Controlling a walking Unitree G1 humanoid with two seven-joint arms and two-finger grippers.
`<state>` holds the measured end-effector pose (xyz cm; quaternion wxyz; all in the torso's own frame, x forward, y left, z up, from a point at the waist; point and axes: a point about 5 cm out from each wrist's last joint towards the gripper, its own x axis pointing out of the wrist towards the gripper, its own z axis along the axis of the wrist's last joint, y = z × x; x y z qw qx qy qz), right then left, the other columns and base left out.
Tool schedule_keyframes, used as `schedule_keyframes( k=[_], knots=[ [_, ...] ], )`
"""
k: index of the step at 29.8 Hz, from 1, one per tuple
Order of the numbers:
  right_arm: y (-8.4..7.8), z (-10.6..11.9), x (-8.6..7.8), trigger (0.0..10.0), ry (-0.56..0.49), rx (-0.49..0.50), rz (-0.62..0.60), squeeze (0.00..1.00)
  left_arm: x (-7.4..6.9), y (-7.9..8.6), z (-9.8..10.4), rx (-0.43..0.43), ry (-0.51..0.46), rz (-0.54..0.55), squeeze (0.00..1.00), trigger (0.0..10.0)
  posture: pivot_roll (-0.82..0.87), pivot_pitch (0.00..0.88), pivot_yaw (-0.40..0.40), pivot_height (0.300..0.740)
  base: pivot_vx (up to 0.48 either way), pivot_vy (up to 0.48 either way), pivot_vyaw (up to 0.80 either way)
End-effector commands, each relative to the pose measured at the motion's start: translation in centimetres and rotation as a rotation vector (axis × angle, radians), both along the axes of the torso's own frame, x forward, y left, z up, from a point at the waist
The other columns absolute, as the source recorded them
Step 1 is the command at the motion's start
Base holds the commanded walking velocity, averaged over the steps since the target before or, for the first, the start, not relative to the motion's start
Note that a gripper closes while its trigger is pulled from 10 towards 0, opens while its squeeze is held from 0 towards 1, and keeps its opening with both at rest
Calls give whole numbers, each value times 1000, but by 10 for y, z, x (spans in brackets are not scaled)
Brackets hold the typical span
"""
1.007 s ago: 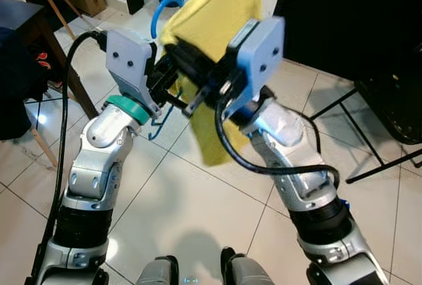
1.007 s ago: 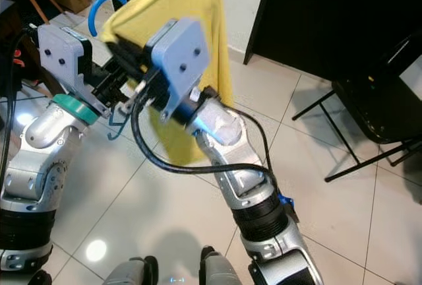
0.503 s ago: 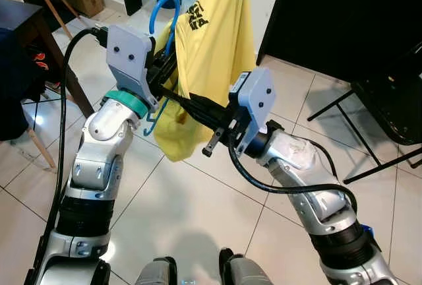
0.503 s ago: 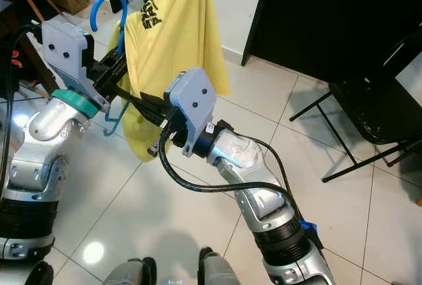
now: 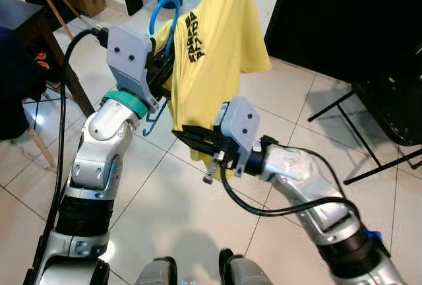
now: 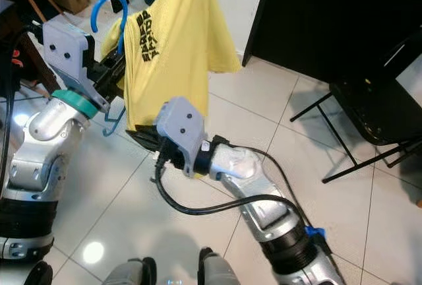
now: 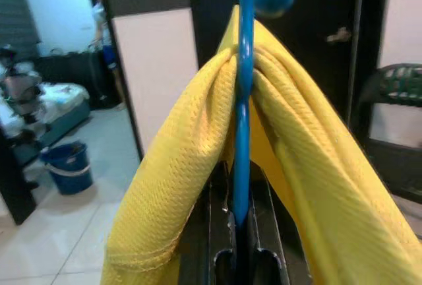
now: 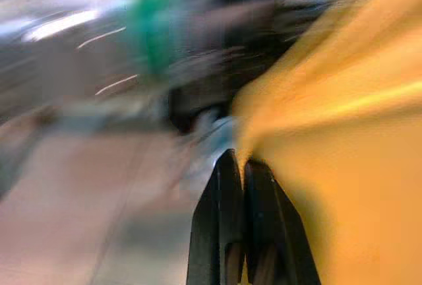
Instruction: Hang hanger
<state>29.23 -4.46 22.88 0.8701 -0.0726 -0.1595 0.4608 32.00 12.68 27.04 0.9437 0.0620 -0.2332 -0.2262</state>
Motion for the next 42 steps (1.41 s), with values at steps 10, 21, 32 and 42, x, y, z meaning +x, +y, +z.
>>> schedule_keyframes(
  k=[10, 21, 32, 42],
  knots=[
    [-39, 46, -6, 10000, 17, 306, 142, 0, -21, -2, 14, -8, -21, -196, 0, 10000, 39, 115, 15, 740, 0, 0, 0],
    [-64, 42, -25, 10000, -18, -26, 235, 0, -1, 33, 7, 49, 1, 9, 0, 10000, 28, 121, 20, 740, 0, 0, 0],
    [-86, 38, -19, 10000, -56, -266, 141, 0, -6, 57, 12, 131, 16, -35, 0, 10000, 25, 130, 15, 740, 0, 0, 0],
    [-112, 48, 48, 10000, -190, -55, -505, 0, -57, 49, 12, 293, 141, -516, 0, 10000, 54, 127, 6, 740, 0, 0, 0]
  ],
)
